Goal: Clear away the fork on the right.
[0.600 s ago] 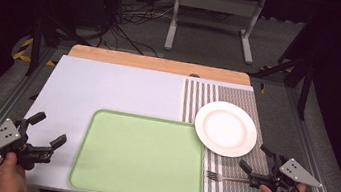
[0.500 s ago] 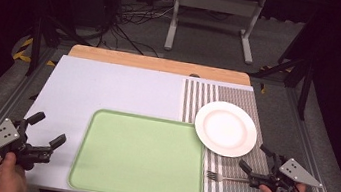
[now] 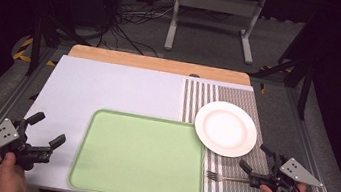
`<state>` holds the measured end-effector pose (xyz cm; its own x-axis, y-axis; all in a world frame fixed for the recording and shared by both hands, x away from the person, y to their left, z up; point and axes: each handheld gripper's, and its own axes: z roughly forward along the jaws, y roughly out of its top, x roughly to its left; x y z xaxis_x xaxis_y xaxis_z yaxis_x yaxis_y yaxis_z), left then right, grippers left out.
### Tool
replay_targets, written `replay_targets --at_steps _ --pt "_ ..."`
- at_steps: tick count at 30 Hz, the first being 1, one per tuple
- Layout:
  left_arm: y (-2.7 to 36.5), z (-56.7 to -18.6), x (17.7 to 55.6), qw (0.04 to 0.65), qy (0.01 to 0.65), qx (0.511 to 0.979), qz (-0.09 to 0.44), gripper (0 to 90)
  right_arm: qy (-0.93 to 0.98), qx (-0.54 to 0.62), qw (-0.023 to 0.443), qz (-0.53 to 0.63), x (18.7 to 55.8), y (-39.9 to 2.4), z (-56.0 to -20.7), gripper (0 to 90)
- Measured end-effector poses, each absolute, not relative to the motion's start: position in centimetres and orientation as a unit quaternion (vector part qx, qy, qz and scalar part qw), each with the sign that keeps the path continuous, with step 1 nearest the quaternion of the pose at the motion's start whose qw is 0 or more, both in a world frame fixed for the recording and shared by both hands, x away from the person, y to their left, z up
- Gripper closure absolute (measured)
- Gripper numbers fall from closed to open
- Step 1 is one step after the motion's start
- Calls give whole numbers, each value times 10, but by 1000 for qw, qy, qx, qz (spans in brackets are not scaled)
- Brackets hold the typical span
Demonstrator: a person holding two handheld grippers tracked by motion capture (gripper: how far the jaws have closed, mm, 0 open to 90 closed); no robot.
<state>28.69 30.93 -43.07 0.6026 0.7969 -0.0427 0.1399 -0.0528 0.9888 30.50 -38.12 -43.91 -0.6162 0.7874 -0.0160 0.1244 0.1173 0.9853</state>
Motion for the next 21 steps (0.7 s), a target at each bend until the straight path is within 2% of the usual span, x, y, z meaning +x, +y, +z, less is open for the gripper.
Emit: replay_targets --at_steps 21 --pt "310 -431 287 593 351 670 277 3 749 289 235 547 332 -356 -397 49"
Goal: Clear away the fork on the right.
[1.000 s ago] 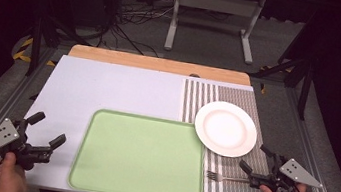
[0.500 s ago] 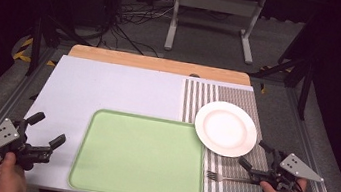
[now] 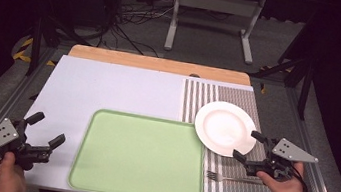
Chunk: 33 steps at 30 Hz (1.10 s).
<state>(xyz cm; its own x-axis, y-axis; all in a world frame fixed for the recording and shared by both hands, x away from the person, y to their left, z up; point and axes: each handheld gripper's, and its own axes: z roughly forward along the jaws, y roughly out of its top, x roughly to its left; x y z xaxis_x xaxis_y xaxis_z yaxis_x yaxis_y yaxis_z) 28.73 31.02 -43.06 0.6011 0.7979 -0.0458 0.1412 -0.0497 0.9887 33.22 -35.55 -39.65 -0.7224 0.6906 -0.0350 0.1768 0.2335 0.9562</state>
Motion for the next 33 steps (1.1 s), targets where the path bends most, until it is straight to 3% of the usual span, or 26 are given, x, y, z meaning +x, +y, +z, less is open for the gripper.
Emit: replay_targets --at_steps 33 --pt "312 -430 288 594 352 670 274 3 923 182 160 299 357 -324 -364 57"
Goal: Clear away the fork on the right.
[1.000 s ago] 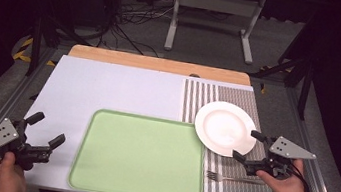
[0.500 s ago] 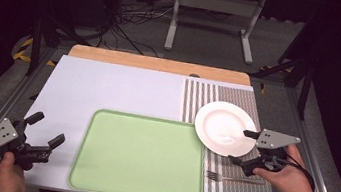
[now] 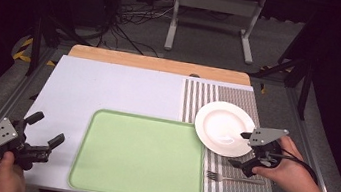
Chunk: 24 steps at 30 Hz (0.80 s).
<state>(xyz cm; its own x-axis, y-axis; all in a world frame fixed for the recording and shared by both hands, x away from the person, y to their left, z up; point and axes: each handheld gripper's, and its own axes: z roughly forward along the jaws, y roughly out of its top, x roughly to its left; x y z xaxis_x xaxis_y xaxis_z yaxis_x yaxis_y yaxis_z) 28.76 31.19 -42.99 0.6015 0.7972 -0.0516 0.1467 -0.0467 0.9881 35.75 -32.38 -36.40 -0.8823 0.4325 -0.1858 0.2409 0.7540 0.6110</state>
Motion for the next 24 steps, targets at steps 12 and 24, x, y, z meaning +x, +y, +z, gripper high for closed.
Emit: replay_targets --at_steps 12,24 --pt "312 -430 288 594 353 670 273 3 948 155 139 241 362 -319 -364 63" --pt "313 -430 287 595 353 668 274 3 965 132 109 201 362 -314 -370 79"
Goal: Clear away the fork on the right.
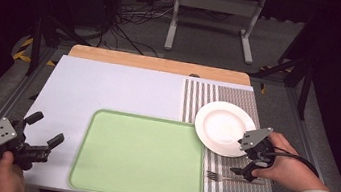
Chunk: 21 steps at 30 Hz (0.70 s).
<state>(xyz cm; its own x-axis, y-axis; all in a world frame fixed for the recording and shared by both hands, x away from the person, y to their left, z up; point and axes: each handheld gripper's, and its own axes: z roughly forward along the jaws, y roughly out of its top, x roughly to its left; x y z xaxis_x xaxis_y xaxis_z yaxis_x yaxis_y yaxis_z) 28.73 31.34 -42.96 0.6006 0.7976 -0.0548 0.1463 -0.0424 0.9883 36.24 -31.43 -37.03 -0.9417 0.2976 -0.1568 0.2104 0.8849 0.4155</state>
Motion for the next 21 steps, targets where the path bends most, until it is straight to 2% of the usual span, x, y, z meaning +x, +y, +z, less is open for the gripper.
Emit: replay_targets --at_steps 13,15,21 --pt "313 -429 287 595 353 669 274 3 984 95 57 136 359 -312 -388 220" --pt "313 -429 287 595 353 668 274 3 988 72 44 133 359 -311 -392 280" --pt "314 -429 287 595 353 668 275 3 992 68 25 107 357 -310 -399 376"
